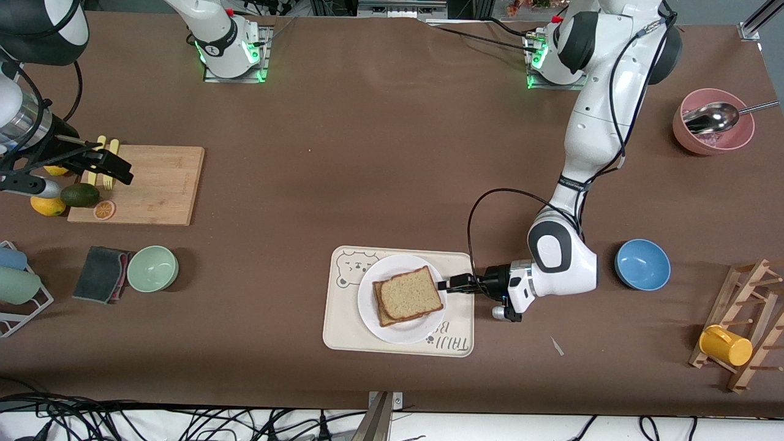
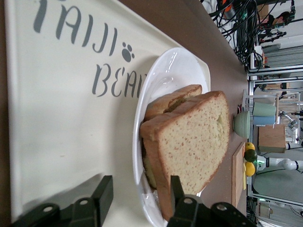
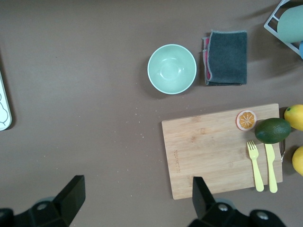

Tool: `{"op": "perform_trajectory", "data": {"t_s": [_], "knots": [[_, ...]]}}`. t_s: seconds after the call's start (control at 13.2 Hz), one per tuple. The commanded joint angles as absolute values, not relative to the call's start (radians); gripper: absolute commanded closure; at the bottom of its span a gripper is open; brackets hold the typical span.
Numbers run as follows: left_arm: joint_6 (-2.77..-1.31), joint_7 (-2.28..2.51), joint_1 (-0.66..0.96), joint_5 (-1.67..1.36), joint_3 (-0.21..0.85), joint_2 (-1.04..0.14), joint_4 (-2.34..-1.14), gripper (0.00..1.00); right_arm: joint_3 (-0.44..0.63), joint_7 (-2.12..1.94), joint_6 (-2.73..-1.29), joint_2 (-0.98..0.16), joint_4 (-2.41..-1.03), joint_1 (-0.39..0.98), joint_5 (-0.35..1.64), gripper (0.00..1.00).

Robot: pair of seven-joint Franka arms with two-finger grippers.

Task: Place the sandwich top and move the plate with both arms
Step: 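Slide the plate with the left gripper onto the bear tray, then open the left gripper and release the plate rim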

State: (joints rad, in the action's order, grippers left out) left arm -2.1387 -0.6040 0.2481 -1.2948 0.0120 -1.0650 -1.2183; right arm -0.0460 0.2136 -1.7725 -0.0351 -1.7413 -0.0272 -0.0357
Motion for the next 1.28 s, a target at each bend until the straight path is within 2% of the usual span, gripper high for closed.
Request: {"op": "perform_trajectory", "data": {"t_s": [0.0, 0.3, 0.76, 1.21], "knots": [[-2.126, -0.600, 0.244, -1.264, 0.006, -1.032, -1.223, 0.00, -0.054, 0.232, -1.763, -0.035, -1.740, -0.029, -0.049, 0.00], [-2.063, -0.545, 0.227, -1.169, 0.002, -0.962, -1.244, 0.00, -0.061, 0.241, -1.759, -0.034, -1.715, -0.025, -0.048, 0.00], [-1.906, -0.333, 0.206, -0.746, 0.000, -0.793, -1.235, 0.00, -0.057, 0.226, -1.798, -0.044, -1.698, -0.026, 0.067, 0.00], [-1.680, -0.230, 0.183, -0.317, 0.003, -0.576, -1.244, 0.00, -0.052, 0.230, -1.778, -0.032, -1.697, -0.026, 0.066, 0.00]]}}
